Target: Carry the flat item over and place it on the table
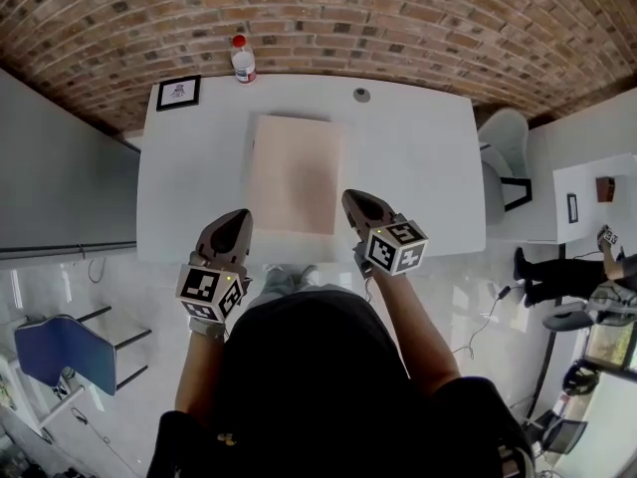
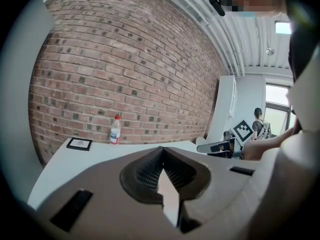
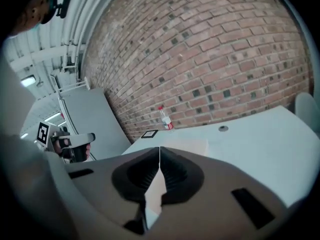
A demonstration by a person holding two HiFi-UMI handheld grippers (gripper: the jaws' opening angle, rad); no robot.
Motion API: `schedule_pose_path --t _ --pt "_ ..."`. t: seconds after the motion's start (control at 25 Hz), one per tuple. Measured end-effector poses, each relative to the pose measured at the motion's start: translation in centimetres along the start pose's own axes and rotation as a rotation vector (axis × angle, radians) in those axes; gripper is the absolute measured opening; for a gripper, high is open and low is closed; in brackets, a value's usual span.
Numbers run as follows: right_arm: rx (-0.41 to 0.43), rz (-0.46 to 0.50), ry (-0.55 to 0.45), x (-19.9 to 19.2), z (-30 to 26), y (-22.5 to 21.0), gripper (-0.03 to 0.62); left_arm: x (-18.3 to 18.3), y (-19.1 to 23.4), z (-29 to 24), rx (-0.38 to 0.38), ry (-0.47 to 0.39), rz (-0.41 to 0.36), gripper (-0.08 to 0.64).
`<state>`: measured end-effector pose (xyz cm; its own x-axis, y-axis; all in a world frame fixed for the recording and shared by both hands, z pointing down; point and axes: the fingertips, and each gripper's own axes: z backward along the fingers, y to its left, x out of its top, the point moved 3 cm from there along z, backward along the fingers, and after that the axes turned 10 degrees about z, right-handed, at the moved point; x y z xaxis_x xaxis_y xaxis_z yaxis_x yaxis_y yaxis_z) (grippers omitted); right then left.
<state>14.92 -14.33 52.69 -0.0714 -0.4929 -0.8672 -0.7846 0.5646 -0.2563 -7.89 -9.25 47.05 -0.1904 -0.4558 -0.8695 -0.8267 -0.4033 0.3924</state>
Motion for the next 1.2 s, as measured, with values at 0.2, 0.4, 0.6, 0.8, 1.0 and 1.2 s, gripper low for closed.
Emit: schedule_pose_path --t 0.2,0.4,0.6,0.8,1.0,1.2 --pt "-0.014 0.138 -0.101 4.2 2.5 2.0 0.012 2.3 -1.0 0.2 -0.034 -0.047 -0.004 0.005" --pt "-0.025 0.251 -0.167 7.0 4.8 3.9 0.011 4.2 -2.6 0.7 -0.087 -0.088 -0.072 0.005" --pt "-0.034 0.342 -0.192 8.2 6.2 5.4 0.012 5.4 -3.3 1.2 -0.098 -0.113 -0.096 0.003" --pt "-0.047 0.382 -0.210 8.5 6.5 6.4 0.012 6.1 -3.9 1.8 -0.111 -0.145 -0.140 0.005" --pt "-0.051 0.382 -0.235 8.7 6.6 7.2 0.012 6.3 -3.4 2.2 -0.112 -0.159 -0.113 0.005" --pt "-0.039 0.381 -0.230 8.7 6.4 7.4 0.012 6.7 -3.6 2.3 -0.120 -0.169 -0.115 0.005"
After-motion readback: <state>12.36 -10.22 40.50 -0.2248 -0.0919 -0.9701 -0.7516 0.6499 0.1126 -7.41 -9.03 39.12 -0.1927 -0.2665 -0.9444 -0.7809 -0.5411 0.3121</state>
